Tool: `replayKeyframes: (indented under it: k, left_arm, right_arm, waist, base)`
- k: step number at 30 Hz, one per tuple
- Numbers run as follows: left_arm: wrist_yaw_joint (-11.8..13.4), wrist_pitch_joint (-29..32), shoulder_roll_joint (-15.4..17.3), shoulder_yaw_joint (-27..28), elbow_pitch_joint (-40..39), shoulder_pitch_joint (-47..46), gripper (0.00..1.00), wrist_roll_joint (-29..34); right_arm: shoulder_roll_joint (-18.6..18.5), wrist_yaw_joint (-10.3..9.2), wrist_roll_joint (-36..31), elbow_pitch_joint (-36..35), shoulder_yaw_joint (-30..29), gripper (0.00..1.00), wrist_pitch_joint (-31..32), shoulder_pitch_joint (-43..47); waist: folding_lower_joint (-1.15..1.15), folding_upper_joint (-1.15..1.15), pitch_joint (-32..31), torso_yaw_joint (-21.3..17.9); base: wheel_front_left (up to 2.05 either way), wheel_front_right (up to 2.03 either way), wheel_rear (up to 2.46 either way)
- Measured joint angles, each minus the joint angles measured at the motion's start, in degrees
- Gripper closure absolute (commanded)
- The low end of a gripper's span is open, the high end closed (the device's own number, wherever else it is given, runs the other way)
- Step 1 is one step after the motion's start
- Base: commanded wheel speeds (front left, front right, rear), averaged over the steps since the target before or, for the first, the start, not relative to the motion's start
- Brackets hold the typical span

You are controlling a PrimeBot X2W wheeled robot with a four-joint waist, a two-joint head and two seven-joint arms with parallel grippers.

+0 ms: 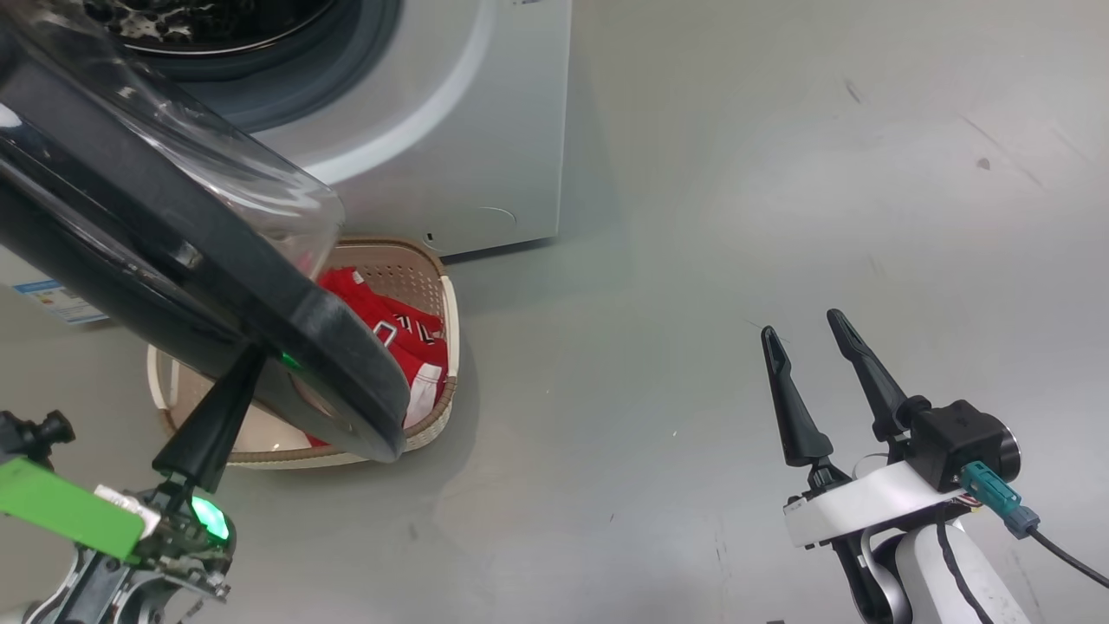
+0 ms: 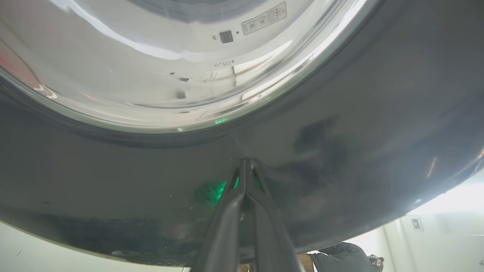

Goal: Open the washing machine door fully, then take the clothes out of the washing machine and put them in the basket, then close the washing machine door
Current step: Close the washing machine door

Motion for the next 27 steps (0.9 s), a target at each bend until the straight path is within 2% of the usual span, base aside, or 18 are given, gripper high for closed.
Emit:
replayKeyframes:
  k: [11,21,27]
  left_arm:
    - [0.0,-3.7,-0.7,-1.2,4.1,-7.1,1.0,3.8]
    - [0.0,-11.0,-1.1,-2.2,9.0,-15.7,1.0,9.7]
    - [0.0,-15.4,-1.3,-3.3,12.0,-19.8,1.0,11.3]
  right_arm:
    - [0.2,0.01,0.7,-0.9,0.1,0.0,0.0,-0.8]
    - [0.4,0.12,1.5,-1.3,-0.1,0.0,0.0,-3.3]
    - [0.5,0.15,1.6,-1.3,-0.1,0.0,0.0,-4.0]
  waist:
    - [0.0,0.0,2.7,-3.1]
    - [0.0,0.0,6.3,-5.7]
    - [0.0,0.0,7.7,-6.9]
  base:
    - [0.0,0.0,0.0]
    - [0.0,0.0,0.0]
    - [0.0,0.0,0.0]
